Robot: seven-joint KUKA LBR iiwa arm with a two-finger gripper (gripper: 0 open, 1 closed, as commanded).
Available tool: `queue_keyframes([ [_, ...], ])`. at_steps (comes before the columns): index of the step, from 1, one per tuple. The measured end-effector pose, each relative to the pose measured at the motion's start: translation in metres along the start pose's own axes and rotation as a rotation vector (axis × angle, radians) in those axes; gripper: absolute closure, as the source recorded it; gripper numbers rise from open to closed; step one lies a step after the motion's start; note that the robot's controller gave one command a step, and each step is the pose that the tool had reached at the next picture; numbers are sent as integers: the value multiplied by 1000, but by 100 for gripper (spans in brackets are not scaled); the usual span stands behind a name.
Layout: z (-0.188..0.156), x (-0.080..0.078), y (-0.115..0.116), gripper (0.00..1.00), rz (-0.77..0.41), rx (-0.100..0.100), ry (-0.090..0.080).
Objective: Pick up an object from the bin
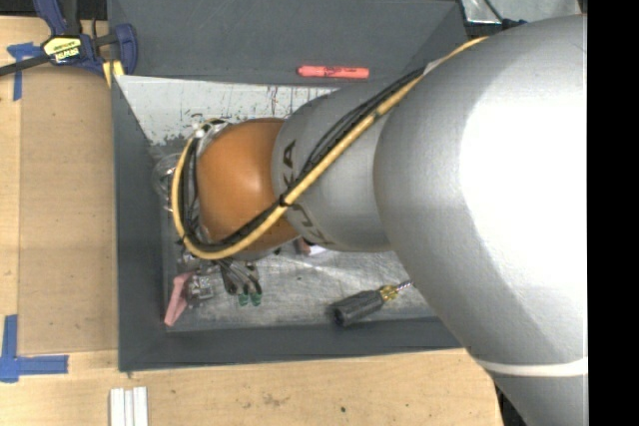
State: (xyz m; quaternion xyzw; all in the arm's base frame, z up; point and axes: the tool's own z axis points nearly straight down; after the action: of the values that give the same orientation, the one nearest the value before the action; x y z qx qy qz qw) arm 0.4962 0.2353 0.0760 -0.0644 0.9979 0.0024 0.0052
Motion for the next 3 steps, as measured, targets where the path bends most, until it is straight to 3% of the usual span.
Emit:
queue_keyframes([
  [2, 0, -9, -2, 100, 27, -1, 9],
  [3, -17, -14, -35, 100, -6, 3, 8],
])
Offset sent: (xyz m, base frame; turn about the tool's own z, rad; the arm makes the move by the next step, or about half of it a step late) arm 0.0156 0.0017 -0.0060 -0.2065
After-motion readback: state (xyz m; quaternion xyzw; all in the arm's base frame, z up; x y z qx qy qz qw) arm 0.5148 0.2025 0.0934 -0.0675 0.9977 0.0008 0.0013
